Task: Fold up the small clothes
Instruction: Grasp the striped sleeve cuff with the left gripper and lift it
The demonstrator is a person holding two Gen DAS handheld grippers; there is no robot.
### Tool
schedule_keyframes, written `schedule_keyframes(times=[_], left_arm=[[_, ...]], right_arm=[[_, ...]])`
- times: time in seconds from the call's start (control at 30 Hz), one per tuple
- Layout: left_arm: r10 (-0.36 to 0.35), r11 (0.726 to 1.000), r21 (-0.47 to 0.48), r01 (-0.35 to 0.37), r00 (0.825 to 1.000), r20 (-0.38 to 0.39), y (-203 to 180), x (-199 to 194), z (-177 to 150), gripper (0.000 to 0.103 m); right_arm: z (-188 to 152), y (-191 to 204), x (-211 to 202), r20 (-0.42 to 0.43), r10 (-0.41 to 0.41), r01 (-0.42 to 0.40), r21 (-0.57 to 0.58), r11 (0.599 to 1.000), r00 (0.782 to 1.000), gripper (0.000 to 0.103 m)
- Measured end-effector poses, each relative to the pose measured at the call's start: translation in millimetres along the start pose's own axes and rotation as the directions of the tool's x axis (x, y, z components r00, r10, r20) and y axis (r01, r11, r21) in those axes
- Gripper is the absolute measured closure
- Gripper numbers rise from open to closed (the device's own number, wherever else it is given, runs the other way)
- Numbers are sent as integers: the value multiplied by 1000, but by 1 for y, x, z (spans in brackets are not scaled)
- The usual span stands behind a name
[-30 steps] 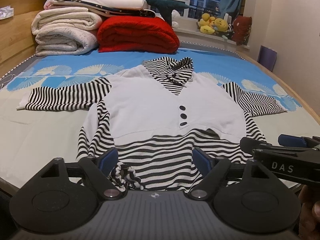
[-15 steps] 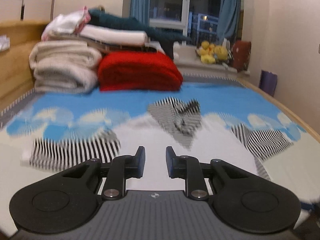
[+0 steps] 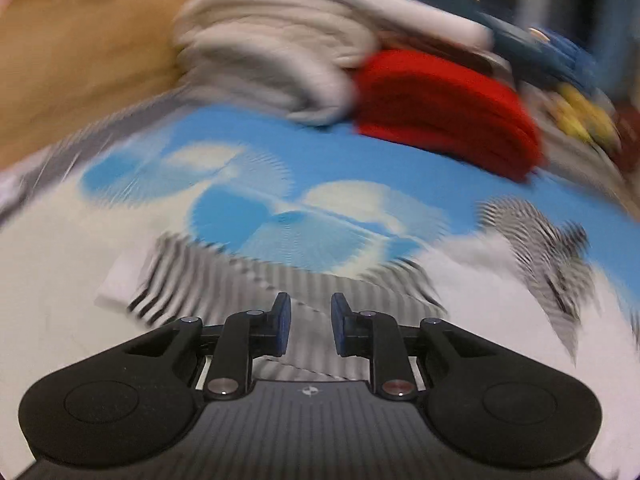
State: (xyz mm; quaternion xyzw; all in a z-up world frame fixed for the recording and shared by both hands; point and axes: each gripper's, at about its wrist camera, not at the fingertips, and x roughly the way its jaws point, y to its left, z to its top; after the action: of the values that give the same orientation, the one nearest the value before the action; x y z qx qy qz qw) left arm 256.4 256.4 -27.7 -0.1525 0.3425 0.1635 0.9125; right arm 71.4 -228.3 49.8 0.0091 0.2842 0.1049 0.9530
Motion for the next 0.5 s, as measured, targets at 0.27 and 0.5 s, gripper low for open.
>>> schedule_keyframes(times=[0.27, 0.5], left_arm=[[107, 958, -259, -127, 990, -90, 106, 37, 22, 79], [138, 945, -275, -179, 978, -159, 130, 66, 15, 75]], right_arm=[[85, 24, 98, 106, 124, -124, -8, 992, 987, 23], [64, 43, 170, -10, 144, -145, -46, 988, 989, 24]])
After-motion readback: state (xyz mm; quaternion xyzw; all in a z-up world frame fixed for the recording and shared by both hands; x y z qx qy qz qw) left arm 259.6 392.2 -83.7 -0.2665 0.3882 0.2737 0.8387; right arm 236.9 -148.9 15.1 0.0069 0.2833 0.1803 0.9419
